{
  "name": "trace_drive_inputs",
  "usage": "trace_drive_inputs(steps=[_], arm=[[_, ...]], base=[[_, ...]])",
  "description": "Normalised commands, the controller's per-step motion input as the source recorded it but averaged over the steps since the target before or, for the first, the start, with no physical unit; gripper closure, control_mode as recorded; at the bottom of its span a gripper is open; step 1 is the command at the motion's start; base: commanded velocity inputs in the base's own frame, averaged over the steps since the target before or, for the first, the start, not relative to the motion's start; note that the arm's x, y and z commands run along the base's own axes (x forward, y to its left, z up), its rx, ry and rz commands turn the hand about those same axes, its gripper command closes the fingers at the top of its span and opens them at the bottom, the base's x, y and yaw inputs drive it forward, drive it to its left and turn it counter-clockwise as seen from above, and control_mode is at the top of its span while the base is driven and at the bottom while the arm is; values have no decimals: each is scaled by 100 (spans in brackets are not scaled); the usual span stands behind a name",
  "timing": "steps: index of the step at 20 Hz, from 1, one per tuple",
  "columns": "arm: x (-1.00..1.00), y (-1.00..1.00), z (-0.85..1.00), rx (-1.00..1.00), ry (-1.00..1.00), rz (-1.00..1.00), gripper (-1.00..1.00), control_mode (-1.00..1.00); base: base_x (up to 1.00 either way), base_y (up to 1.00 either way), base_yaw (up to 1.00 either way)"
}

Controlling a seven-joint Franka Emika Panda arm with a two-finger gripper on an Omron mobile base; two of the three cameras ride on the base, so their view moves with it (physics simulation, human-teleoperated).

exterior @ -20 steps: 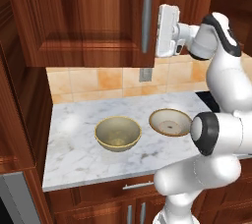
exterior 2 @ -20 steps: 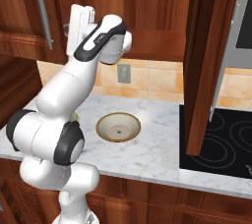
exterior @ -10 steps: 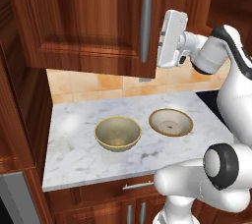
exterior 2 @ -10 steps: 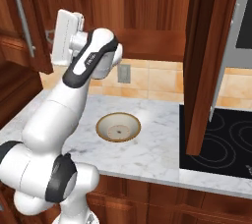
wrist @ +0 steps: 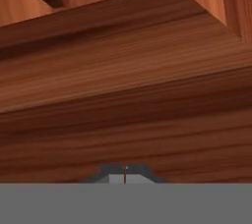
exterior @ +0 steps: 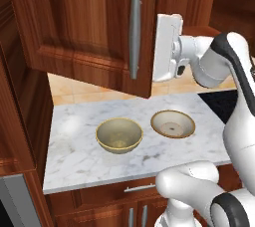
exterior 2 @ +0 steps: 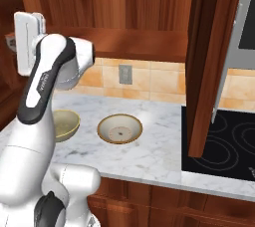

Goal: Open the cabinet. Pick the bowls from the counter and place them in the cabinet. Then close the cabinet.

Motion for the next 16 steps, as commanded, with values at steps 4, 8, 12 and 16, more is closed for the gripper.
trace_drive_inputs(steps=[4,8,12,16], arm=[[-100,100,0,-15,-6,-11,100,-100],[-78,100,-6,-14,-3,-13,100,-100],[-8,73,-22,3,5,-9,100,-100],[0,13,-28,15,2,-5,100,-100]], base=[[0,0,0],[0,0,0],[0,0,0],[0,0,0]])
